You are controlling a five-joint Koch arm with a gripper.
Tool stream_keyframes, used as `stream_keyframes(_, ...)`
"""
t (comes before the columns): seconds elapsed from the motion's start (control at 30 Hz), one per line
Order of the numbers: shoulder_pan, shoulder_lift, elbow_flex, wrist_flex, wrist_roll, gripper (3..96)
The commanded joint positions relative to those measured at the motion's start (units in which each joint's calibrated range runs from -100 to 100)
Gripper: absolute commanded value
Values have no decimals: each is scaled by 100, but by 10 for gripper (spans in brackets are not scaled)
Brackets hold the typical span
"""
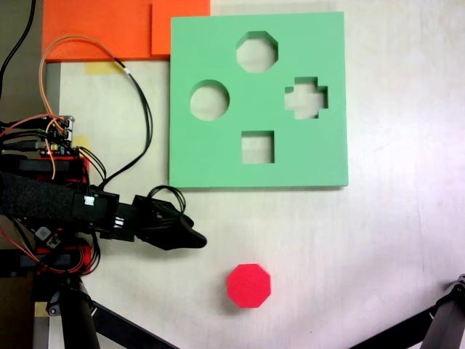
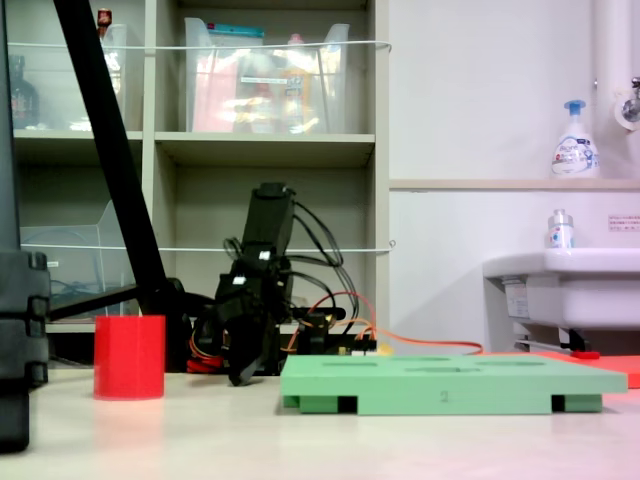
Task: Put the octagonal pillar block into the corresponding hole
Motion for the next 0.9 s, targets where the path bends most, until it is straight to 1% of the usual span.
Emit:
stream_keyframes(0.03, -83, -68, 600, -1369, 889, 457)
stream_keyframes(0.13, -73, -68, 2594, -3978, 1475, 457)
stream_keyframes(0.4, 220, -68, 6702, -8590, 2281, 456)
stream_keyframes(0.57, 264, 2250, 9673, -10661, 2505, 456)
stream_keyframes(0.67, 278, 3228, 10869, -10661, 2598, 460)
stream_keyframes(0.7, 298, 3367, 11109, -10661, 2603, 473)
stream_keyframes(0.8, 366, 3647, 11418, -10661, 2608, 577)
stream_keyframes(0.9, 386, 3898, 11488, -10661, 2676, 731)
